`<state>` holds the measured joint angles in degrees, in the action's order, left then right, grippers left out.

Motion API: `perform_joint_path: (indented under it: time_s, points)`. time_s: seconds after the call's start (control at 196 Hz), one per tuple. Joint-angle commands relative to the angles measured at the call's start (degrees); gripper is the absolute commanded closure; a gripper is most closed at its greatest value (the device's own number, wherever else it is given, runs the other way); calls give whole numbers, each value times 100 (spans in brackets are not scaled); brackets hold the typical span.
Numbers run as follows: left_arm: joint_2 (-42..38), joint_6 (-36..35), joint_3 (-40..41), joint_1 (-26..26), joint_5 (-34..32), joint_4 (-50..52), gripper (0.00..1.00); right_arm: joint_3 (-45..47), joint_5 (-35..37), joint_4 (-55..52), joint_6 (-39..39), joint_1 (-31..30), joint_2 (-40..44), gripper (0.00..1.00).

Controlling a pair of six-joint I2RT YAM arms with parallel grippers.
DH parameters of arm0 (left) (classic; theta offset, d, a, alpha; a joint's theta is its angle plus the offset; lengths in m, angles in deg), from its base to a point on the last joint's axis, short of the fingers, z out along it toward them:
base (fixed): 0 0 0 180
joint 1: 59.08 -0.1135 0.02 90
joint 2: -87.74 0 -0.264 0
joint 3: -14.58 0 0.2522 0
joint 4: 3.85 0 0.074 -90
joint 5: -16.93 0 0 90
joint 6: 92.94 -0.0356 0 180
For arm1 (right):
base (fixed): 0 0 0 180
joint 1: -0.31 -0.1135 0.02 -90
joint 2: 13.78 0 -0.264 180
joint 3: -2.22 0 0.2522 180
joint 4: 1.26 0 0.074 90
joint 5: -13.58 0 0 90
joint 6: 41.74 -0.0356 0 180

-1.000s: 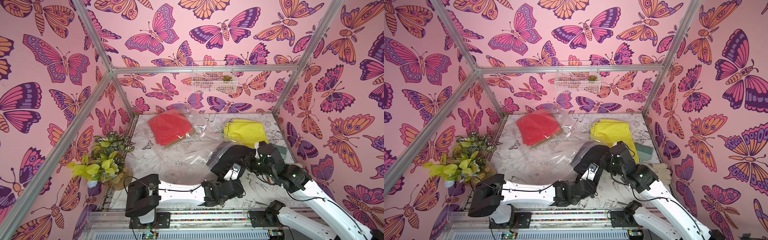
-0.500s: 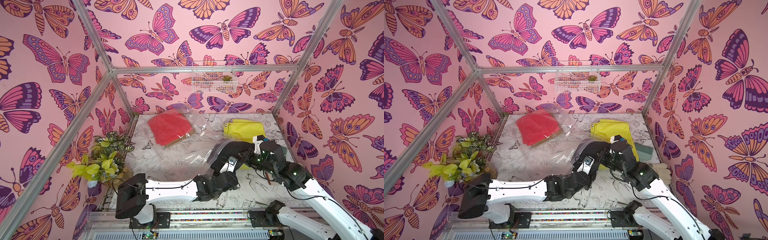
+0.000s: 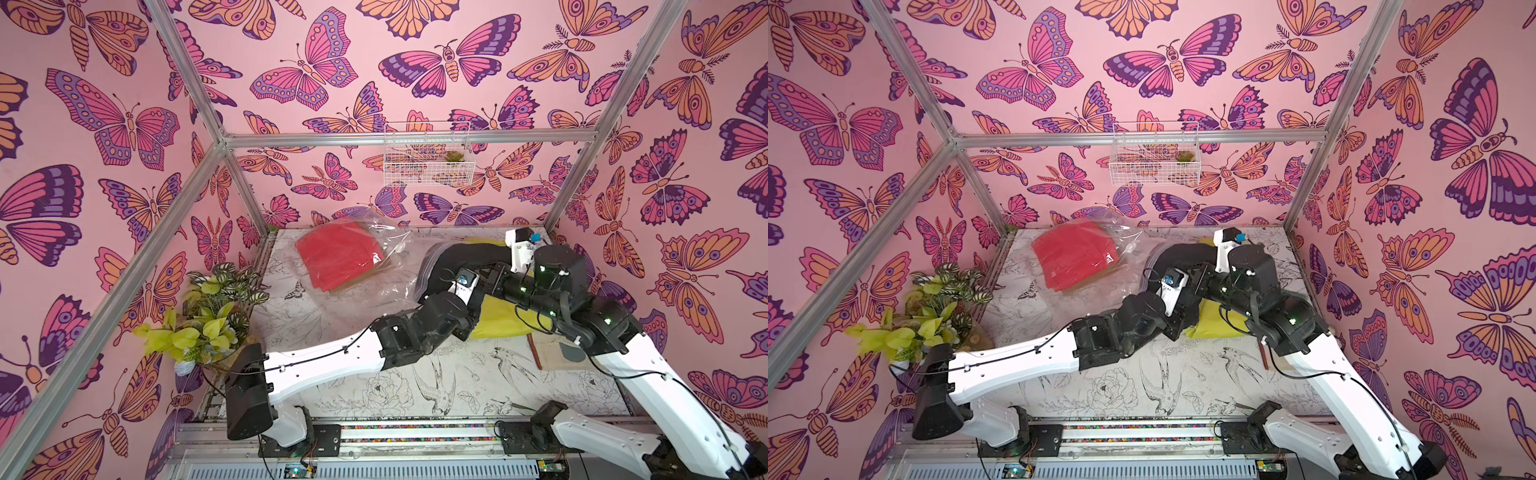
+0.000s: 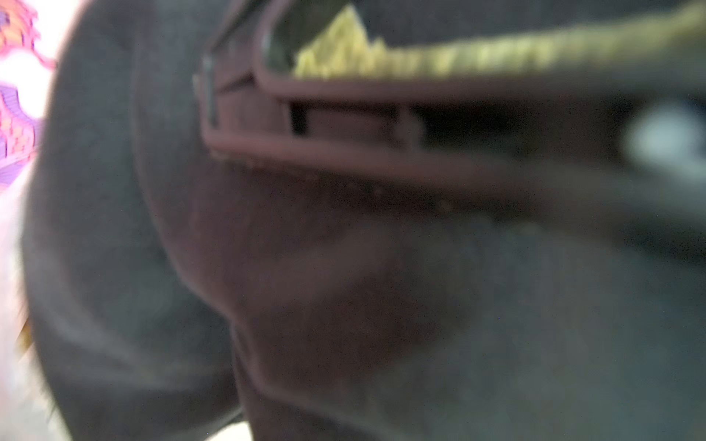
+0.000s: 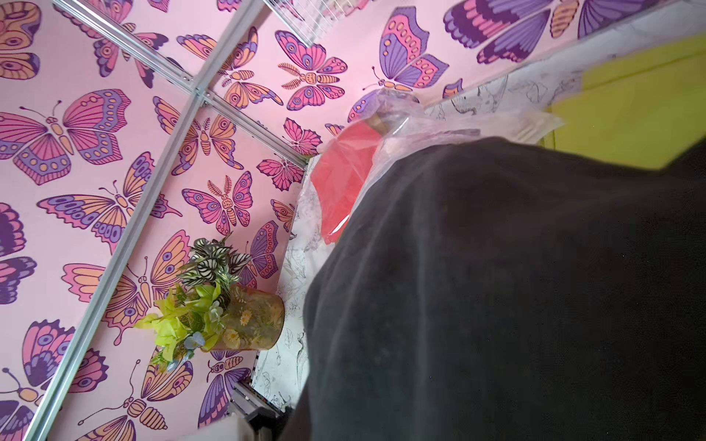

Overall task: Take the trousers out of the vacuum bag
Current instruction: Place the trousers at the center of the board.

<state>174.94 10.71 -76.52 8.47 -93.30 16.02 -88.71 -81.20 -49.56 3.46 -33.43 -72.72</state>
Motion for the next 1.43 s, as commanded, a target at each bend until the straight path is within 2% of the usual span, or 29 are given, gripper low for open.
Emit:
perform_joint_path:
  time_s: [0.0, 0.184, 0.357, 0.739, 0.841, 1.117, 1.423]
  points:
    - [233, -385, -615, -143, 590, -143, 100, -607, 126, -90, 526, 78, 12, 100]
    - [716, -456, -1497, -243, 1264, 21, 100, -1185, -28, -496, 741, 393, -76, 100]
    - [1157, -405, -2076, -295, 1671, 79, 100, -1270, -69, -791, 835, 746, 116, 100]
    - [1799, -116, -2658, -474, 2447, 81, 100, -1118, 393, -1221, 1055, 1017, 532, 100]
    - [1874, -59, -2720, -526, 2660, 81, 100, -1125, 582, -1308, 1119, 1033, 588, 100]
    - [2406, 197, -3287, -672, 3580, 114, 100, -1257, 1641, -1763, 1452, 1035, 742, 100]
    - [3061, 435, -3956, -829, 4302, 110, 100, -1192, 1969, -1589, 1735, 1041, 681, 100]
